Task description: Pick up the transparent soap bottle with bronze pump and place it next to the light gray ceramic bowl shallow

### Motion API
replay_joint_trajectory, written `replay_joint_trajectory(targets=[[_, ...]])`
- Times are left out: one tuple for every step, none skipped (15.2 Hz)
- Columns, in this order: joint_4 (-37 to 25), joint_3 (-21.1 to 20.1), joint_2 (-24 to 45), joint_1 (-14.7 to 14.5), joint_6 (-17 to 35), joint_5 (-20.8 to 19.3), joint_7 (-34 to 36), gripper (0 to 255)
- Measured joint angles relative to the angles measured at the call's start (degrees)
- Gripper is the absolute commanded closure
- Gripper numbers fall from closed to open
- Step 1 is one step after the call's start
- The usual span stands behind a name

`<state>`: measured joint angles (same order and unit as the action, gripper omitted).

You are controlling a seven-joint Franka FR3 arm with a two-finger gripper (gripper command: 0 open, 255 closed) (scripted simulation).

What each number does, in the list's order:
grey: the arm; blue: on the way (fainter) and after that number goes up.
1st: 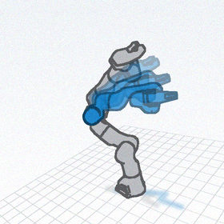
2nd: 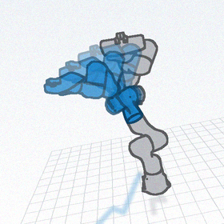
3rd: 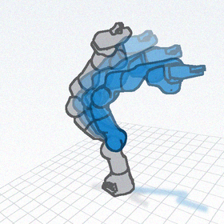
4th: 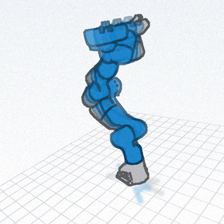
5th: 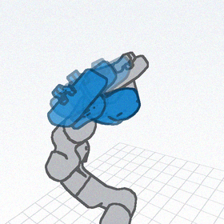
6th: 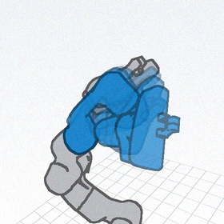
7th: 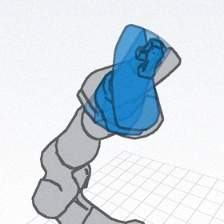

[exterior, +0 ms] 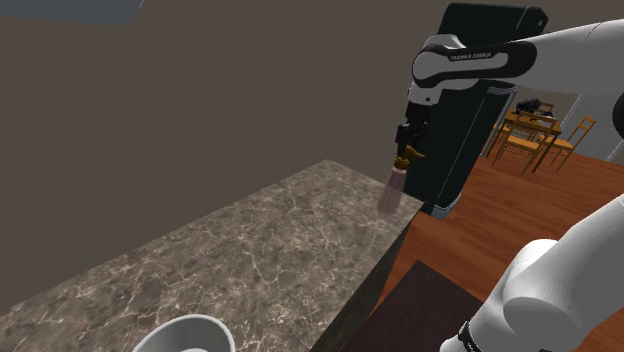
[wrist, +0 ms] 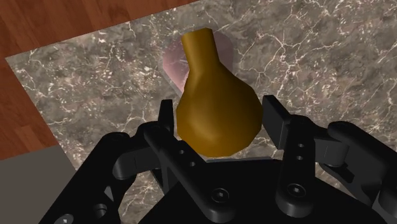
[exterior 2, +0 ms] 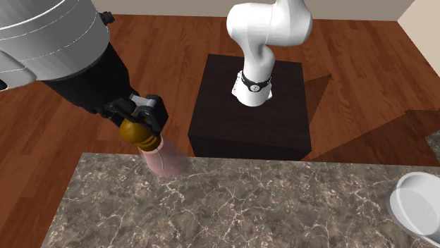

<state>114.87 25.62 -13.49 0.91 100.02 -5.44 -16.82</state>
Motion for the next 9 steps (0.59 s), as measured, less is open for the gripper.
replay_joint_trajectory(targets=[[-0.7,-0.1,0.0,0.0,-0.8,0.0,0.0,255],[-1.3,-0.2,-0.2,-0.1,-1.5,0.0,0.1,255],[-2.1,-0.1,-0.1,0.0,-2.2,0.0,-0.1,255],[-3.1,-0.1,0.1,-0.1,-3.0,0.1,-0.1,255],[-3.8,-0.2,0.0,-0.1,-3.8,0.1,-0.1,255],[-4.8,-0.2,0.2,-0.2,-4.6,0.2,-0.1,255],[-5.7,-0.3,0.3,-0.2,-5.4,0.3,-0.1,255],[-6.4,-0.3,0.3,-0.2,-6.1,0.3,0.0,255],[-7.1,-0.4,0.4,-0.3,-6.8,0.3,-0.1,255]])
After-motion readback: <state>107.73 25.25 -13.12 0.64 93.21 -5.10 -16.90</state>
